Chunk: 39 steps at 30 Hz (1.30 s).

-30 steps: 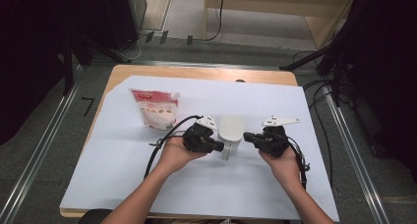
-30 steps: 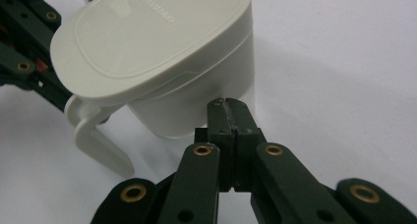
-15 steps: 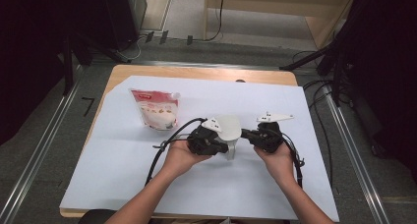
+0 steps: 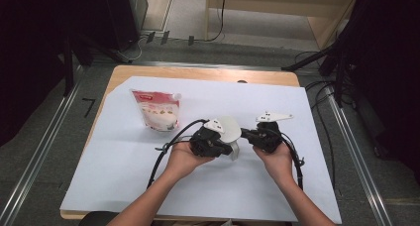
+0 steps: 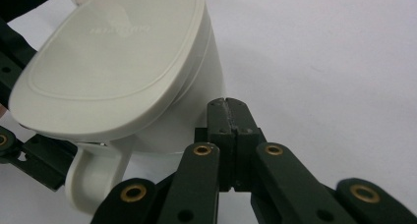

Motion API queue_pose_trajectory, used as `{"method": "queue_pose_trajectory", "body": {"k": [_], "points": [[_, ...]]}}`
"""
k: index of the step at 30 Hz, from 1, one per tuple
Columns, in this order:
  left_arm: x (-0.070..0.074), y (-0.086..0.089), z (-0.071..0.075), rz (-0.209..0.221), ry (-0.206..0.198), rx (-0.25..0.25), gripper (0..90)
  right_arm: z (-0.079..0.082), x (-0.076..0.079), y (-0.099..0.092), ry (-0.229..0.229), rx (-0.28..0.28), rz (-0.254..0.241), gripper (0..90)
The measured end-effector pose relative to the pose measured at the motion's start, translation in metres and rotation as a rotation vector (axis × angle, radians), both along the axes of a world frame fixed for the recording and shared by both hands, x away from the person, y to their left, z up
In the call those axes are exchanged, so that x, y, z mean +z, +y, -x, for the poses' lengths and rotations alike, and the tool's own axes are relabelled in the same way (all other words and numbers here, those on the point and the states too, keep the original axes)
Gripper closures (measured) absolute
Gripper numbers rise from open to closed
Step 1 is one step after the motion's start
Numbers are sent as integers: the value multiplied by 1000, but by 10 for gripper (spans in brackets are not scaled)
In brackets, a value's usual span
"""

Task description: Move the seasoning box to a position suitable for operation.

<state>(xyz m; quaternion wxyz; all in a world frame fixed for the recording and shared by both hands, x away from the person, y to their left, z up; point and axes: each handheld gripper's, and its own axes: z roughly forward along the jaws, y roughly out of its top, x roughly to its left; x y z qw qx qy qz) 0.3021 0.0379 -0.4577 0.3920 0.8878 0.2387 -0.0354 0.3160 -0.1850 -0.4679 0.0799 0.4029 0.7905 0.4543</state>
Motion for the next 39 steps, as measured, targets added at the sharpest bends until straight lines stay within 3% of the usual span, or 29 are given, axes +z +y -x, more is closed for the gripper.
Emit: {"method": "queue_pose_trajectory", "body": {"k": [5, 11, 20, 25, 34, 39], "points": [[7, 11, 2, -14, -3, -3, 855, 5, 7, -7, -15, -3, -12, 900], [13, 27, 1, 0, 23, 3, 805, 17, 13, -11, -22, 10, -10, 900], [19, 47, -3, 21, 23, 5, 704, 39, 20, -13, -35, 34, 5, 900], [19, 53, -5, 14, 32, 3, 584, 52, 22, -10, -45, 53, 22, 900], [18, 59, -8, 6, 40, -1, 517, 69, 18, 0, -25, 90, 15, 900], [19, 63, -9, 25, 39, 10, 487, 73, 16, 6, -21, 105, 19, 900]]}}
